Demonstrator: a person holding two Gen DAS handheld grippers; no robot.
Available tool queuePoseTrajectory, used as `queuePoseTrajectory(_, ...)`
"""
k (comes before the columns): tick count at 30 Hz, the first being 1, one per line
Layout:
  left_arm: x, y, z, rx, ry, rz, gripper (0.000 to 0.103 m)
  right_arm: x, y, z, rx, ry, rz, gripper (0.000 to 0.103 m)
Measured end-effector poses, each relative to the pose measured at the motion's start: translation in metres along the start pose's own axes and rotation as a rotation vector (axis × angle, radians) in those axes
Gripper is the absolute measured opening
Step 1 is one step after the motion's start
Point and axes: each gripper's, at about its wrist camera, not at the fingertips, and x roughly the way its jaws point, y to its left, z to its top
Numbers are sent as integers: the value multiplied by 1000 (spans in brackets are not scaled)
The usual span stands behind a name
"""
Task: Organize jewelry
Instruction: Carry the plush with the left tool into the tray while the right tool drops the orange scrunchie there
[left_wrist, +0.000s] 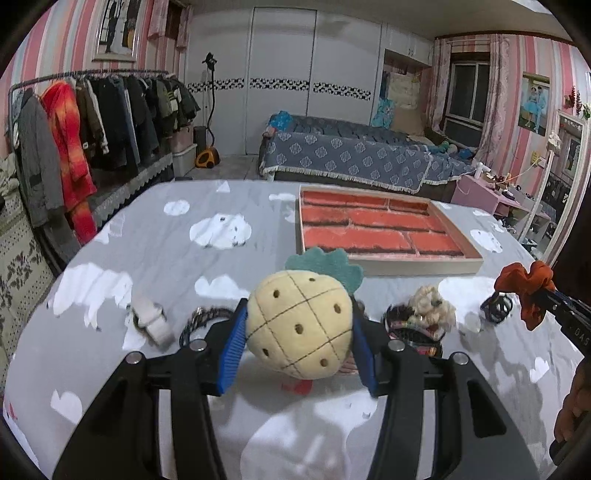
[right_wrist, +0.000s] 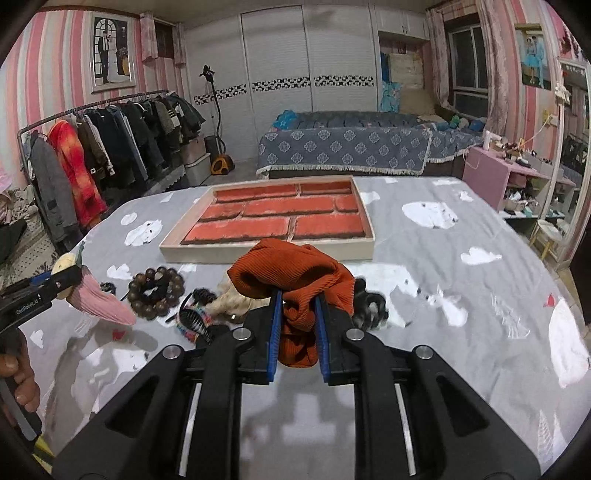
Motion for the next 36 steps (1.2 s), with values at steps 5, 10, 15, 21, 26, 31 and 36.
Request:
queuePoseTrajectory(5, 10, -8, 30, 23, -60, -4, 51, 8, -2, 20, -25, -28, -4, 17)
queuePoseTrajectory(10, 31, -21, 73, 23, -113, -37, 51, 18, -1, 55, -59, -93, -8, 18)
queuePoseTrajectory(15, 70, -42, 105, 27, -124, -48, 51, 48, 0, 92, -82, -124, -2, 18)
queuePoseTrajectory(21, 119, -54, 116, 1, -94, -38, 51, 87, 0, 119, -105, -112, -21, 21)
queuePoseTrajectory(26, 161, -58, 106, 1, -50, -8, 51, 126, -5, 127, -87, -93, -18, 18)
queuePoseTrajectory(31, 195, -49, 89, -21, 30, -8, 51, 170, -12, 111, -58, -6, 2, 9)
queuePoseTrajectory(36, 209, -48, 74, -19, 62, -3, 52, 189, -18, 94, -39, 44, 12, 10)
